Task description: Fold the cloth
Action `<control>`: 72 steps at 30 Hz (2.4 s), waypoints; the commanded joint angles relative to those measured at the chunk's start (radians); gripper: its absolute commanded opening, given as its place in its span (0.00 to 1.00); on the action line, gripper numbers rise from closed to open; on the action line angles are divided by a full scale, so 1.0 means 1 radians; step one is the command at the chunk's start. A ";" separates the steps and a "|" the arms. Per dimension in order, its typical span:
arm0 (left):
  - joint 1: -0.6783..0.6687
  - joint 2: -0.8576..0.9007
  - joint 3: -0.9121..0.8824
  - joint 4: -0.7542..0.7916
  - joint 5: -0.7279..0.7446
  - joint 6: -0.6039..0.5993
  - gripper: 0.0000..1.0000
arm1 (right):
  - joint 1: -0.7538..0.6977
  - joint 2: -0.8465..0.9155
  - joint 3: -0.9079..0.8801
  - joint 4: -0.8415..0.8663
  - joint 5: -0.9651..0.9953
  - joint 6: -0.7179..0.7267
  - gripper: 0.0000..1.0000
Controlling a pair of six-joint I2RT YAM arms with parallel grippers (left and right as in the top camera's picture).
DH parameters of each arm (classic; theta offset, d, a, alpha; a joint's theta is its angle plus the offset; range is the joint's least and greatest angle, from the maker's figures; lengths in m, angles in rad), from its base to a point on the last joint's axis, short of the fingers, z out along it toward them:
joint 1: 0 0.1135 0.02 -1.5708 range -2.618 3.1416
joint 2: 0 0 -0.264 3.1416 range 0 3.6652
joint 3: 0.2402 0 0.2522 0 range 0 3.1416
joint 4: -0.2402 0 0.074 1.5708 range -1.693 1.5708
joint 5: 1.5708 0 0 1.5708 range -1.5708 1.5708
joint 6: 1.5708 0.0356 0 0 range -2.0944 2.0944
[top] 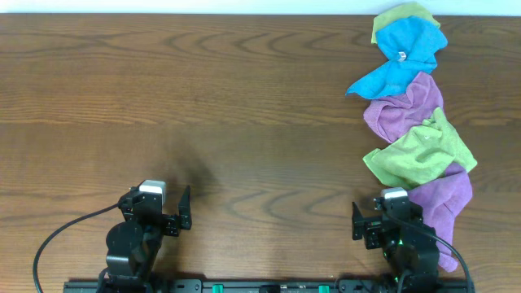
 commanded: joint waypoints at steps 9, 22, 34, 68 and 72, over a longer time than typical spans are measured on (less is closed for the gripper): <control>0.006 -0.006 -0.019 0.001 0.014 0.011 0.95 | -0.015 -0.011 -0.005 0.002 0.010 -0.012 0.99; 0.006 -0.006 -0.019 0.001 0.014 0.011 0.95 | -0.015 -0.011 -0.005 0.002 0.010 -0.012 0.99; 0.006 -0.006 -0.019 0.001 0.014 0.011 0.95 | -0.015 -0.011 -0.005 0.002 0.010 -0.012 0.99; 0.006 -0.006 -0.019 0.001 0.014 0.011 0.95 | -0.015 -0.011 -0.005 0.002 0.010 -0.012 0.99; 0.006 -0.006 -0.019 0.001 0.014 0.011 0.95 | -0.015 -0.011 -0.005 0.147 0.028 0.064 0.99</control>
